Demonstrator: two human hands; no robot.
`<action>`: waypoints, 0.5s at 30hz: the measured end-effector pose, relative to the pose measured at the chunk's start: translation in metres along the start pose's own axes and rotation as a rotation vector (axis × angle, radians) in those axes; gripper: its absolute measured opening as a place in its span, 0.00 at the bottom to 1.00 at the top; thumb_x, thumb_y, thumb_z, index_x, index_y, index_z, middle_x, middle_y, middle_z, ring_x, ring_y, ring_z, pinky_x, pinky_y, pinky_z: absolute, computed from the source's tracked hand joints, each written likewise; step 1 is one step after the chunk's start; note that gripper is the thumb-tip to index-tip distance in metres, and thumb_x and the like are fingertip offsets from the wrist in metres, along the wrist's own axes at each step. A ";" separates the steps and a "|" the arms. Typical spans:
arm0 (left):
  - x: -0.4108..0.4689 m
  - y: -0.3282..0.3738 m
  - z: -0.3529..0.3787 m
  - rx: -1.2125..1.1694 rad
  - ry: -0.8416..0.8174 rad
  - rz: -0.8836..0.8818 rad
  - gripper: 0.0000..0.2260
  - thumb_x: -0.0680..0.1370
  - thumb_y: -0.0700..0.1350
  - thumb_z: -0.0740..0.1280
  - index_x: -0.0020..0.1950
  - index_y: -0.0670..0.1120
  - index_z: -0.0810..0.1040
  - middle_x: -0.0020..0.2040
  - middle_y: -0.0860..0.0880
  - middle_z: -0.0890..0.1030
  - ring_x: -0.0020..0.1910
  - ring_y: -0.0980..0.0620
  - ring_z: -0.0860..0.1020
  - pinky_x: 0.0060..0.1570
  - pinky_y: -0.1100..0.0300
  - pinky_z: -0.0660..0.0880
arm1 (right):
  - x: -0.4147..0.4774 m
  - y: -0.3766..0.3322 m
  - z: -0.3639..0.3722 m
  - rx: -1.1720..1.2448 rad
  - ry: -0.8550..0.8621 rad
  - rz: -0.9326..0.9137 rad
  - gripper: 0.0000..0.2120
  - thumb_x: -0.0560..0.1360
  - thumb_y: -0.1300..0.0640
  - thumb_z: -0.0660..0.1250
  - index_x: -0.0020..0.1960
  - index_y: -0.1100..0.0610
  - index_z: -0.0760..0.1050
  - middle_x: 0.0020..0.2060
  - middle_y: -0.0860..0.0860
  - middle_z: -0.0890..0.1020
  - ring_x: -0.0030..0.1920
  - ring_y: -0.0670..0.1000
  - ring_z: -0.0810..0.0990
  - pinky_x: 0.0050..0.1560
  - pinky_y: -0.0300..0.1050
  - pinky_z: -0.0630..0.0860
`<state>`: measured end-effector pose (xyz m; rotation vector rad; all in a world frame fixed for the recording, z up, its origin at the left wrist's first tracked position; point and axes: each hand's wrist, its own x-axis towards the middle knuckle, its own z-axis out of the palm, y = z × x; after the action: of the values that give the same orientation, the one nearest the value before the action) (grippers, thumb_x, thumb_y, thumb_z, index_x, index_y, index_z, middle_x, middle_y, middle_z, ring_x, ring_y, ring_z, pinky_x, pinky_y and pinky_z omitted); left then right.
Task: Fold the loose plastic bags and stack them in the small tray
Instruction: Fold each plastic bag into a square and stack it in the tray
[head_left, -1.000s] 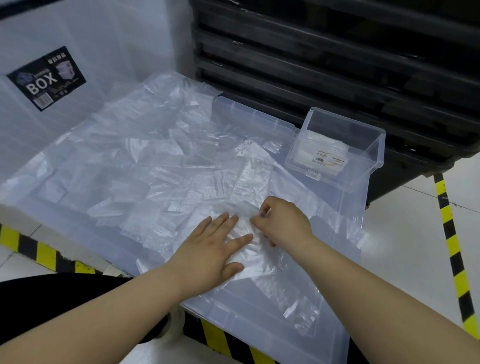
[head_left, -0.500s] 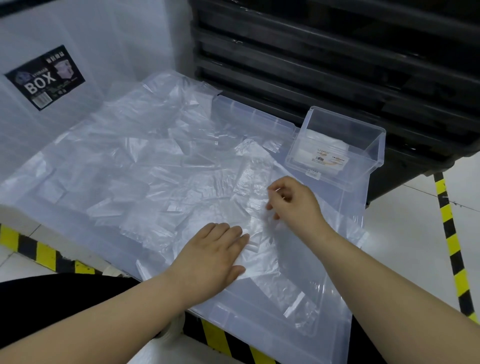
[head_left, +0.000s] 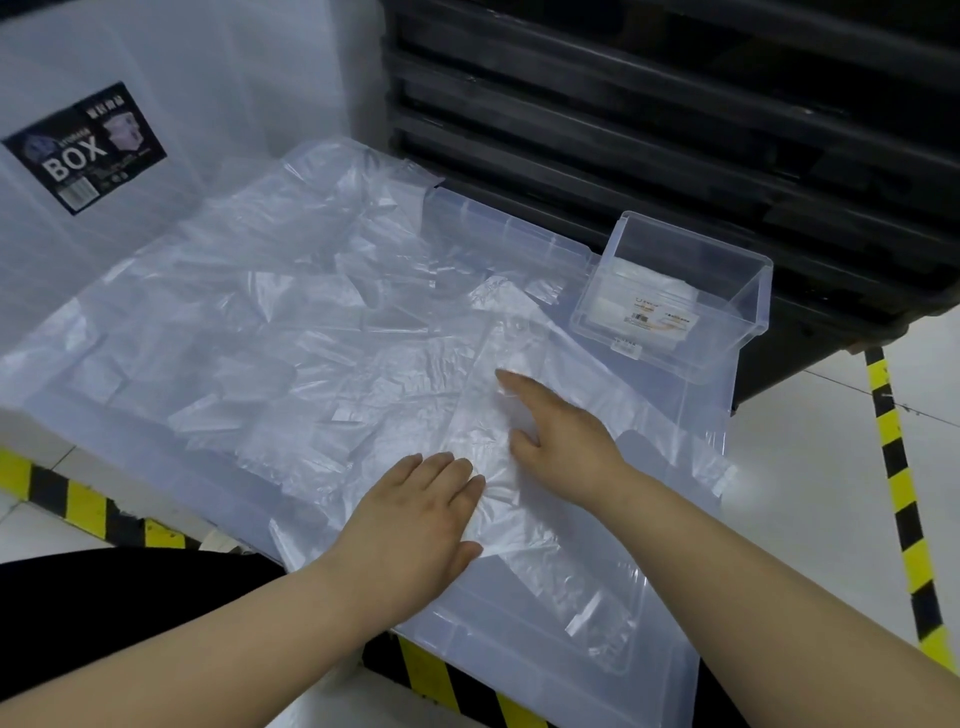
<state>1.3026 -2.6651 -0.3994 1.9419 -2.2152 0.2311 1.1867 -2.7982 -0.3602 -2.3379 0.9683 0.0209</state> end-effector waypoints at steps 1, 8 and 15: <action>0.001 -0.001 -0.001 -0.013 0.001 -0.006 0.24 0.55 0.57 0.79 0.44 0.45 0.85 0.43 0.49 0.83 0.42 0.51 0.83 0.45 0.61 0.75 | 0.000 0.001 -0.001 0.034 0.014 0.004 0.28 0.78 0.58 0.58 0.74 0.46 0.53 0.71 0.43 0.64 0.55 0.49 0.76 0.55 0.39 0.67; 0.010 -0.011 -0.003 -0.131 -0.061 -0.022 0.11 0.55 0.44 0.79 0.32 0.50 0.80 0.33 0.55 0.78 0.30 0.56 0.77 0.21 0.70 0.65 | -0.007 0.009 0.005 -0.128 0.289 -0.341 0.11 0.68 0.51 0.65 0.42 0.58 0.80 0.40 0.49 0.83 0.35 0.50 0.81 0.38 0.44 0.79; 0.017 -0.020 0.000 -0.203 -0.074 -0.047 0.14 0.49 0.37 0.81 0.25 0.47 0.78 0.29 0.54 0.77 0.26 0.53 0.75 0.17 0.69 0.65 | -0.021 0.007 0.032 -0.383 0.229 -0.458 0.17 0.65 0.48 0.55 0.36 0.54 0.80 0.33 0.46 0.81 0.33 0.47 0.80 0.37 0.35 0.76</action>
<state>1.3205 -2.6840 -0.3949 1.9181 -2.1398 -0.0709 1.1733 -2.7716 -0.3848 -2.9184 0.5400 -0.2713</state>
